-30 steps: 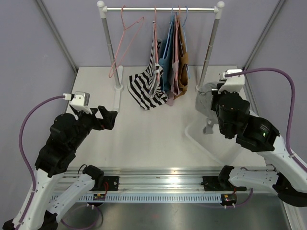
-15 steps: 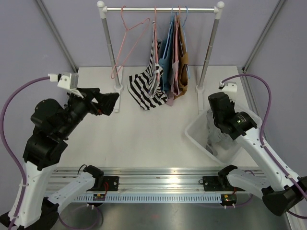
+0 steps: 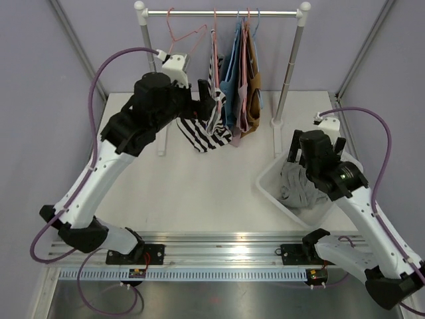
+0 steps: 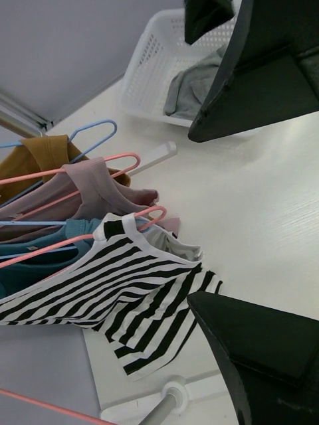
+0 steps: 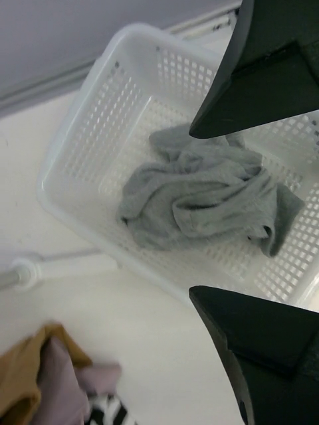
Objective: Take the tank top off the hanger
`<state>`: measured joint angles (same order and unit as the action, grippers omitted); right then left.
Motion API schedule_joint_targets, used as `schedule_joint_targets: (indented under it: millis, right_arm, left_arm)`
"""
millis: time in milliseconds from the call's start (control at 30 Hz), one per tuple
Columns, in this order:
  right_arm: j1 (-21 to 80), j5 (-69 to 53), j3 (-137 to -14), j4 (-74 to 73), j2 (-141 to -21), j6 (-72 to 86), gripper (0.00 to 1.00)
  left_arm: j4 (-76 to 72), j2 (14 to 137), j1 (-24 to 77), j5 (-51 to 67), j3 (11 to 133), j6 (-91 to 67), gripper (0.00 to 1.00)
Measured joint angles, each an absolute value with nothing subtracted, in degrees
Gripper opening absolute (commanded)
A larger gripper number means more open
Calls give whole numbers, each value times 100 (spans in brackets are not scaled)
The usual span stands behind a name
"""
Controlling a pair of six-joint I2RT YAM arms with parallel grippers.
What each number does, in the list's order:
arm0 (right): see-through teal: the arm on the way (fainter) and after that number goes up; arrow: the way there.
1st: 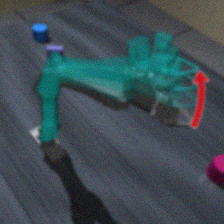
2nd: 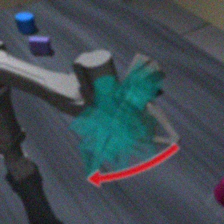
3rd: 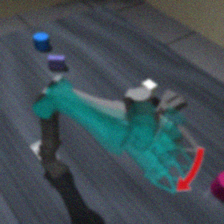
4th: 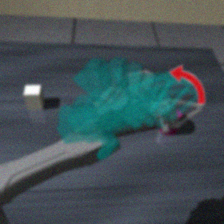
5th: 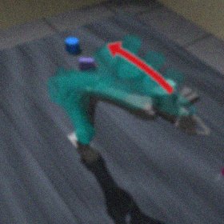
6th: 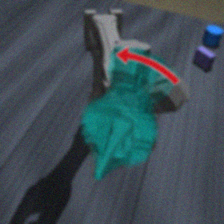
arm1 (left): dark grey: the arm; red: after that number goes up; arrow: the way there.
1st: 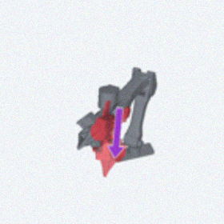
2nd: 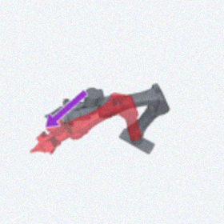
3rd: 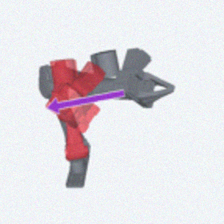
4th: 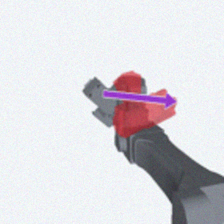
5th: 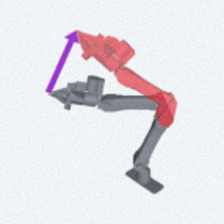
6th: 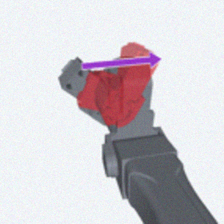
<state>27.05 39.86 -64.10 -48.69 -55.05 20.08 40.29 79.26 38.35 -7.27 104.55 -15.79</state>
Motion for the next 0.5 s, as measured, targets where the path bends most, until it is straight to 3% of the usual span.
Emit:
schedule_joint_targets:
  millis: [267,500]
  right_arm:
    - [2698,1564,-6180,-4139,-3767,1824,100]
    - [2698,268,-5992,-4018,-3647,1848,99]
  left_arm:
    - [4062,9564,3879,-1485,12178,-1168,97]
    - [3767,10724,3752,-1881,13238,-993,79]
